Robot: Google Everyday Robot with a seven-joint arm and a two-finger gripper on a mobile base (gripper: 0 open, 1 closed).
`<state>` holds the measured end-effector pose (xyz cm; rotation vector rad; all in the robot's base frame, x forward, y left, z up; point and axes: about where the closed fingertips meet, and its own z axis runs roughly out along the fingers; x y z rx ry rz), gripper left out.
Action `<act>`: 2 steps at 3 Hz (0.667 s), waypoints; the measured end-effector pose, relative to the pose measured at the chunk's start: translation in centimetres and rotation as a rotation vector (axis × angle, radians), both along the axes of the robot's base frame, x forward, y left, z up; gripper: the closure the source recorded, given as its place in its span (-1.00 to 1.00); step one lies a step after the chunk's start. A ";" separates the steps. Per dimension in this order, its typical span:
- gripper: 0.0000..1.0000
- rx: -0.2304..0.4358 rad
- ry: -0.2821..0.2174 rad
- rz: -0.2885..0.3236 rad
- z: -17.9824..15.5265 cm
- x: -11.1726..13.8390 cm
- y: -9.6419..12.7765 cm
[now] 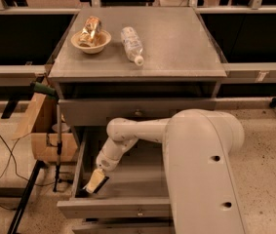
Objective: Place rxbar blueberry into middle drawer
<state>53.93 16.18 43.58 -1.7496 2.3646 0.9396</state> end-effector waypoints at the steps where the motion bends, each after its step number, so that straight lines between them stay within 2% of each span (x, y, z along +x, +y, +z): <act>1: -1.00 -0.002 0.001 -0.001 0.0 0.0 0.1; 2: -1.00 -0.002 0.001 -0.001 0.0 0.0 0.1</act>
Offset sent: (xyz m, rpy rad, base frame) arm -0.0003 0.0005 -0.0004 -0.0018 0.0009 -0.0006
